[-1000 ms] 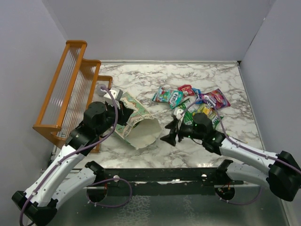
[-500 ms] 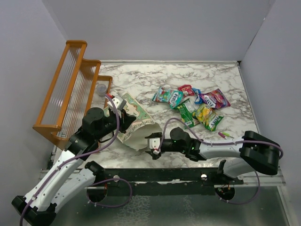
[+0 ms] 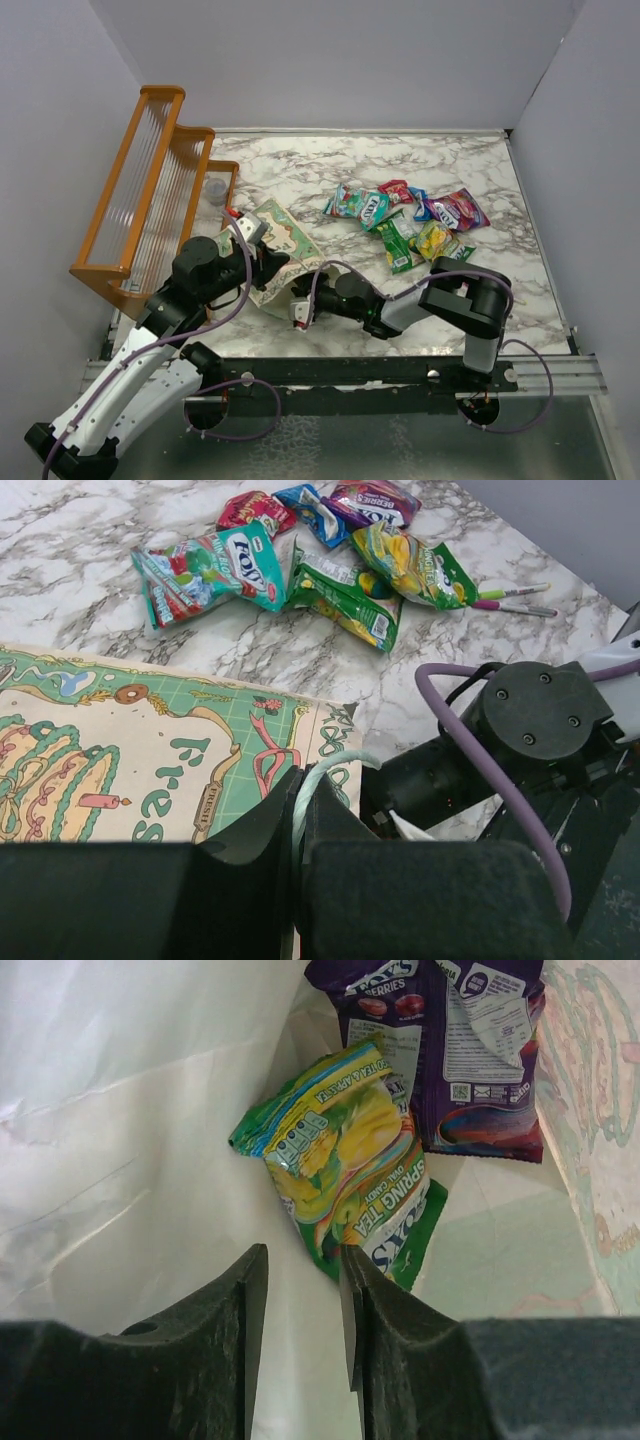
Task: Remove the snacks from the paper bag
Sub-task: Take out the snack from the paper bag.
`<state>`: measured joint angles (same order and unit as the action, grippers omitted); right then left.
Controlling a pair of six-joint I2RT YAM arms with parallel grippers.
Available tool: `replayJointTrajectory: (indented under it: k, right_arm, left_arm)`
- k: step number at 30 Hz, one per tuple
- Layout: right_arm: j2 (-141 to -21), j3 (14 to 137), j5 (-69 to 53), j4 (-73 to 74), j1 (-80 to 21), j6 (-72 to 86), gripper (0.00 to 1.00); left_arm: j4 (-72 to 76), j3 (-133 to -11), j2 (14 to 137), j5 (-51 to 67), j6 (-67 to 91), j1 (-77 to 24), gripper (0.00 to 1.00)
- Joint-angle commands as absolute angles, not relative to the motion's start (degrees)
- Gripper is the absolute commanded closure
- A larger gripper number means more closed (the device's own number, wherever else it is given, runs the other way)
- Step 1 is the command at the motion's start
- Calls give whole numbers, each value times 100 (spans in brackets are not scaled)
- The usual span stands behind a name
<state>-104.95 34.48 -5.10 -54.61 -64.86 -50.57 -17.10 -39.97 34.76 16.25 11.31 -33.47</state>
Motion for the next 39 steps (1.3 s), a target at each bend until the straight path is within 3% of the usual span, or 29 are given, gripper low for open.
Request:
replayJointTrajectory:
  k: [1, 16, 33, 39]
  right_arm:
    - [-11048, 3780, -414, -6629, -6491, -5577, 66]
    - [-11970, 4675, -1079, -6020, -6144, -5551, 55]
    - [-11599, 4499, -1799, -4901, -5988, -5970, 47]
    - [-11803, 4767, -1674, -5200, -5992, -5715, 46]
  left_arm:
    - [-1489, -3953, 3450, 1900, 1079, -3339, 100]
    - [-1420, -4295, 3534, 2048, 1182, -3336, 100]
    - [-1332, -4415, 3592, 1844, 1095, -3331, 100]
    - [-1296, -4420, 3589, 1959, 1168, -3331, 100]
